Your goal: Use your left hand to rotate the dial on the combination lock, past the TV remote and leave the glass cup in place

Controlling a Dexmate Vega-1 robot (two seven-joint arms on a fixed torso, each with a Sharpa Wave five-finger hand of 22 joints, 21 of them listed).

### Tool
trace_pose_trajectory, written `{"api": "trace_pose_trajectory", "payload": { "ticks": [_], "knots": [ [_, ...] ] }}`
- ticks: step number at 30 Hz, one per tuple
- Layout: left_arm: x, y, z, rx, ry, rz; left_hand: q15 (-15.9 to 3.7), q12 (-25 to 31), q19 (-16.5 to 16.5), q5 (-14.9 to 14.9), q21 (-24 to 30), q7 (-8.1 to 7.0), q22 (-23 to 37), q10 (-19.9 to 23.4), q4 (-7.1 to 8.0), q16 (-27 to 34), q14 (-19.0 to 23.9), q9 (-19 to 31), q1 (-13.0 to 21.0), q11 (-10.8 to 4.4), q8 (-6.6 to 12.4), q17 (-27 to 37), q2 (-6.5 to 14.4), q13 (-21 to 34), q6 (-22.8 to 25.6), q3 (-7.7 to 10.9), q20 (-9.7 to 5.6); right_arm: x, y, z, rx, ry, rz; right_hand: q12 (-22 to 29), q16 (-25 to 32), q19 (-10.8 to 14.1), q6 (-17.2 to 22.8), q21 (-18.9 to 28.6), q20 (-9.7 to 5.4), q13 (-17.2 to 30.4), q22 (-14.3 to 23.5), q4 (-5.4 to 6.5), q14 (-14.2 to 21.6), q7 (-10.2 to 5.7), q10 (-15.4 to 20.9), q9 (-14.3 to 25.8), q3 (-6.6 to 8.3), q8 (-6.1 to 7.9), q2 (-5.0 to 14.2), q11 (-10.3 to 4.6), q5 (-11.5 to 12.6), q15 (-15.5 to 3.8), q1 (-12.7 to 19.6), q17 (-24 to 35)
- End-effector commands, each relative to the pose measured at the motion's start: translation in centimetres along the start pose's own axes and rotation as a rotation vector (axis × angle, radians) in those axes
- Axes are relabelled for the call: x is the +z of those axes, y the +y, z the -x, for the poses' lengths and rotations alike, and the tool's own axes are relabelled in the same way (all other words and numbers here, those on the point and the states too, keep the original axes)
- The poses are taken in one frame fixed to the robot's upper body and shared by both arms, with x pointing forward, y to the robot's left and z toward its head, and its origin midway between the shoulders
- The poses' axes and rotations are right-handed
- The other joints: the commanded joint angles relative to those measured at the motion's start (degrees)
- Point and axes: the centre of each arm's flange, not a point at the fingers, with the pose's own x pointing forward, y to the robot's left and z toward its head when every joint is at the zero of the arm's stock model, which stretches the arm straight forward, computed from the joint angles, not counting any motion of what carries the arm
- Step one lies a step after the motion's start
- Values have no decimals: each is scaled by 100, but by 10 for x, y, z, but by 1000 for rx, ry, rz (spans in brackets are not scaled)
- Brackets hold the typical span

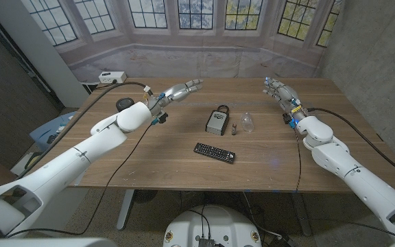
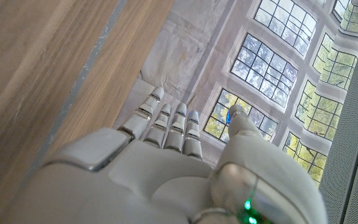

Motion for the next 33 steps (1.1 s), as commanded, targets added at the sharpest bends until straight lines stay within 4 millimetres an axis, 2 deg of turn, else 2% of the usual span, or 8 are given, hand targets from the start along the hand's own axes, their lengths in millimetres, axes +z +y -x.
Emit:
{"api": "trace_pose_trajectory", "payload": {
  "ticks": [1,4,8,14,16,17,20,33],
  "knots": [
    [13,-5,-17,-63,11,-79,-6,-5,9,13,31,-69,23,29,52,45,-7,29,-65,-1,-9,12,-19,10,1,-18,-18,3,-14,-1,-6,-9,1,-6,55,42,-10,22,-69,14,18,47,-7,1,-10,10,-34,0,-35,-29,-6,-76,-75,23],
    [15,-5,-19,-77,23,-90,-19,-12,-26,16,17,-76,24,26,87,42,-14,30,-118,7,-16,15,-36,9,-7,-50,-30,4,-16,-2,-8,-11,0,-6,59,38,-11,21,-70,14,19,82,-14,1,-13,10,-58,1,-37,-20,-18,-82,-129,32],
    [15,-5,-20,-110,37,-97,-11,-46,-148,38,-20,-108,32,-9,241,22,-92,31,-350,13,-16,30,-69,7,20,-179,-8,4,-19,-2,-10,-7,1,-3,63,33,-9,21,-69,14,20,127,-21,9,-12,11,-92,4,-39,-15,-36,-81,-204,43],
    [16,-8,-23,-153,52,-110,14,-69,-272,64,-38,-129,44,-25,374,16,-165,31,-618,22,-26,41,-91,5,27,-329,-15,5,-21,-1,-15,-3,7,-1,70,31,-5,21,-69,13,20,160,-24,12,-11,11,-110,6,-25,-22,-44,-80,-254,53],
    [16,-10,-25,-172,56,-107,31,-84,-458,86,-76,-206,51,-36,427,15,-216,30,-777,50,-57,47,-46,2,-44,-415,10,5,-22,0,-17,1,5,0,70,31,-3,22,-65,13,20,158,-24,11,-8,10,-109,7,-20,-26,-43,-80,-253,52],
    [16,-11,-26,-178,55,-109,44,-93,-587,99,-87,-323,53,-43,444,6,-292,29,-840,66,-78,50,43,1,-121,-450,10,4,-22,0,-19,2,5,0,69,31,-4,22,-70,12,20,152,-25,8,-8,10,-102,7,-13,-27,-41,-82,-243,50],
    [19,-13,-32,-211,65,-128,26,-102,-720,102,-105,-373,55,-57,447,-3,-354,29,-858,73,-82,51,109,0,-158,-468,-15,3,-24,2,-20,6,6,1,62,30,-9,21,-70,11,19,116,-25,-1,-8,9,-71,5,8,-31,-27,-84,-190,37],
    [25,-17,-49,-275,84,-195,15,-153,-1039,95,-109,-318,62,-195,455,-10,-541,29,-890,59,-38,56,163,-2,-92,-580,-82,-3,-32,11,-41,14,0,0,47,28,-8,21,-69,7,17,26,-30,-4,-13,6,-14,7,18,-15,-5,-76,-71,8]
  ]
}}
